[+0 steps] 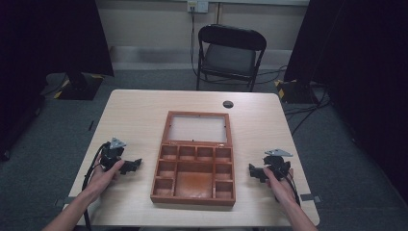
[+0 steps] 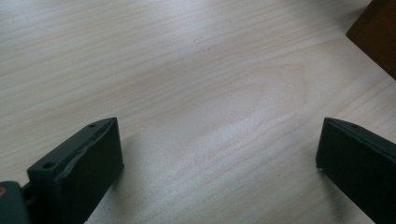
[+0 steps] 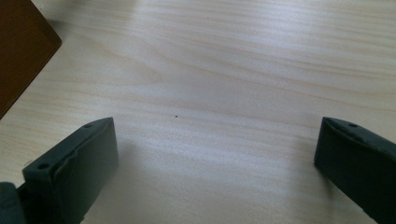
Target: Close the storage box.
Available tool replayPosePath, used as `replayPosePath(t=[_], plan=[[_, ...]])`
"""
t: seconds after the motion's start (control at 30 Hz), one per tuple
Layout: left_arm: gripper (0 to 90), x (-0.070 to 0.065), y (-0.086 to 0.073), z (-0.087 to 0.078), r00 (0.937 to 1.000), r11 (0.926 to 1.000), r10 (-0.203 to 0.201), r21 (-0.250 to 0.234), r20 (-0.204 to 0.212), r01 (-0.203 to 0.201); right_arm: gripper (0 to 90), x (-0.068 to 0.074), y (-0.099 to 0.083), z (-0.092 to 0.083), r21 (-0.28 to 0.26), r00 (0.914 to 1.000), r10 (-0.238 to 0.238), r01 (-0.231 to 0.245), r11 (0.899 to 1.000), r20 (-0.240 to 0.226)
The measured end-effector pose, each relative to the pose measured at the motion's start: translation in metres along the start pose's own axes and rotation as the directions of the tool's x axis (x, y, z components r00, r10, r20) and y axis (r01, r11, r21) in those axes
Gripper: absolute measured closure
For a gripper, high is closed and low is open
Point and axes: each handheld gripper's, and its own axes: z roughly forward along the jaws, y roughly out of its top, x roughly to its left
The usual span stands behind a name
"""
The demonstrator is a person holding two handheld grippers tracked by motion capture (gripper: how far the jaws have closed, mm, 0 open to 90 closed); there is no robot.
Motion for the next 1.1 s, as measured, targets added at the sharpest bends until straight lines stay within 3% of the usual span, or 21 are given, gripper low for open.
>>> replayPosePath(t=[0.33, 0.4, 0.5, 0.53, 0.57, 0.6, 0.63, 0.7, 0.77, 0.8, 0.87, 0.9, 1.0, 1.07, 1.1], plan=[[0.1, -0.001, 0.001, -0.001, 0.9999, 0.9998, -0.008, 0.02, -0.013, 0.008, 0.0, 0.0, 0.0, 0.0, 0.0, 1.0, 0.002, -0.002, 1.0, 0.004], [0.7, -0.002, 0.002, -0.002, 1.0, 0.9995, -0.006, 0.03, -0.005, 0.006, 0.0, 0.0, 0.002, -0.002, 0.029, 0.9999, -0.01, 0.01, 1.0, -0.009], [13.2, -0.003, 0.006, -0.004, 0.9999, 0.9996, 0.008, 0.029, -0.007, -0.008, 1.6, 0.001, 0.003, -0.003, 0.039, 0.9998, -0.011, 0.012, 0.999, -0.014], [17.3, -0.003, 0.007, -0.005, 1.0, 0.9996, -0.001, 0.03, -0.009, 0.001, 4.0, 0.001, 0.004, -0.003, 0.042, 0.9996, -0.016, 0.017, 0.999, -0.022], [16.5, -0.003, 0.008, -0.004, 0.9999, 0.9993, -0.012, 0.036, 0.002, 0.012, 10.6, 0.001, 0.005, -0.004, 0.044, 0.9992, -0.024, 0.026, 0.999, -0.033], [15.1, -0.003, 0.008, -0.004, 0.9999, 0.9993, -0.012, 0.036, 0.002, 0.012, 10.6, 0.001, 0.005, -0.004, 0.044, 0.9992, -0.024, 0.026, 0.999, -0.033], [15.6, -0.003, 0.008, -0.004, 0.9998, 0.9994, -0.017, 0.031, 0.011, 0.017, 19.3, 0.001, 0.008, -0.006, 0.029, 0.999, -0.017, 0.018, 0.999, -0.041], [15.8, -0.004, 0.009, -0.005, 0.9998, 0.9994, -0.014, 0.033, 0.017, 0.013, 11.8, 0.001, 0.01, -0.006, 0.036, 0.9985, -0.018, 0.02, 0.999, -0.052], [15.8, -0.004, 0.01, -0.005, 0.9998, 0.9994, -0.005, 0.034, 0.019, 0.005, 16.9, 0.001, 0.011, -0.007, 0.027, 0.9981, -0.013, 0.014, 1.0, -0.06], [15.8, -0.004, 0.013, -0.006, 0.9991, 0.9996, -0.017, 0.024, 0.039, 0.016, 13.5, 0.001, 0.013, -0.008, 0.024, 0.9977, -0.008, 0.01, 1.0, -0.068], [16.0, -0.005, 0.014, -0.007, 0.9985, 0.9995, -0.029, 0.016, 0.047, 0.028, 14.8, 0.001, 0.014, -0.008, 0.019, 0.9971, 0.004, -0.002, 1.0, -0.076], [16.0, -0.006, 0.016, -0.007, 0.9983, 0.9996, -0.026, 0.013, 0.053, 0.025, 15.2, 0.0, 0.017, -0.007, 0.026, 0.9947, 0.011, -0.009, 1.0, -0.102], [16.5, -0.01, 0.019, -0.008, 0.998, 1.0, 0.002, 0.01, 0.063, -0.002, 14.5, 0.002, 0.022, -0.005, 0.035, 0.9925, 0.004, 0.001, 0.999, -0.122], [16.5, -0.011, 0.021, -0.008, 0.9977, 1.0, -0.004, 0.0, 0.068, 0.004, 14.4, 0.003, 0.024, -0.006, 0.029, 0.9902, 0.008, -0.004, 1.0, -0.139], [16.4, -0.011, 0.025, -0.011, 0.9948, 0.9994, -0.018, -0.027, 0.101, 0.021, 14.6, 0.004, 0.029, -0.008, 0.002, 0.984, 0.027, -0.027, 1.0, -0.176]])
